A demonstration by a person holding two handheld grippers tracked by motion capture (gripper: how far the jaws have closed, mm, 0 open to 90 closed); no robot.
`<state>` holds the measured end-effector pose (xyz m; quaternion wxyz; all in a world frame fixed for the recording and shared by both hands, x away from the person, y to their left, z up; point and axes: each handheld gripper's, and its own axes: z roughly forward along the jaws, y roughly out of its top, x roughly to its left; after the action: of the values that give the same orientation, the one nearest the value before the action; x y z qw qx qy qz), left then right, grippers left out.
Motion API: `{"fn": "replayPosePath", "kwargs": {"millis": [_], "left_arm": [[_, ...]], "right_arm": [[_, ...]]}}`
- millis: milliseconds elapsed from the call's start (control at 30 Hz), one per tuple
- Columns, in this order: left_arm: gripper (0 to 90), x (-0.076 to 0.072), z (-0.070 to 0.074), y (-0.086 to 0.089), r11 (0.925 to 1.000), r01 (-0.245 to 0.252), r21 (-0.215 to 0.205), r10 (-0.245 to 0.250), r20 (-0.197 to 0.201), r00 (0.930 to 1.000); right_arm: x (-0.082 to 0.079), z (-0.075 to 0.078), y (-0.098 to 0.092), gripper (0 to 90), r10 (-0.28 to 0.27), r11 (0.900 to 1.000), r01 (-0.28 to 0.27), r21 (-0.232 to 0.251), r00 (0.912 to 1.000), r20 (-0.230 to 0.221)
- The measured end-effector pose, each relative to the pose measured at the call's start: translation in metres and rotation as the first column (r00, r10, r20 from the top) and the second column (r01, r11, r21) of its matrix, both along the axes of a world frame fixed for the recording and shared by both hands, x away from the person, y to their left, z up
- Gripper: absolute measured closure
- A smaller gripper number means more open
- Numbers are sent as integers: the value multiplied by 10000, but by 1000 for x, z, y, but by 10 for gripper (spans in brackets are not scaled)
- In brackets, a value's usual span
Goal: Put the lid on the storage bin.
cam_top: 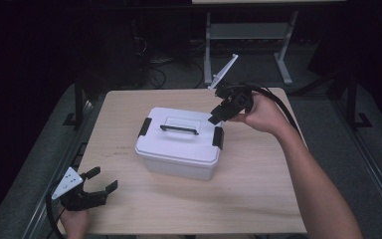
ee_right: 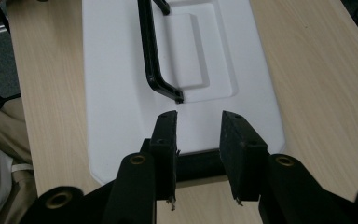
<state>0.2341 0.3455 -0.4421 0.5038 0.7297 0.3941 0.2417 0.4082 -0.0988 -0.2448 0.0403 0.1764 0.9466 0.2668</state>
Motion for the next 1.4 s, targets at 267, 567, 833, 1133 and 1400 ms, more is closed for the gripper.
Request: {"fn": "replayPosePath", "kwargs": {"millis": [267,567,833,1133,1400], "left_arm": [[136,1,0,-1,10000,17,32,-17,-32,10000],[136,0,0,-1,10000,34,40,-34,-31,10000],[136,1,0,-3,10000,51,79,-51,-49,10000],[136,2,-1,-4,9998,100,156,-99,-96,9999],[136,2,-1,-5,9998,119,163,-117,-133,9998]], "right_arm": [[-3,0,-14,651,-277,9995,276,-148,9996,-60],[-7,6,-21,645,-383,9992,383,-102,9993,29],[-9,-5,-34,639,-513,9985,515,192,9986,-142],[-11,-14,-52,635,-815,9963,822,231,9962,-297],[-15,-22,-66,631,-1056,9942,1063,174,9938,-345]]}}
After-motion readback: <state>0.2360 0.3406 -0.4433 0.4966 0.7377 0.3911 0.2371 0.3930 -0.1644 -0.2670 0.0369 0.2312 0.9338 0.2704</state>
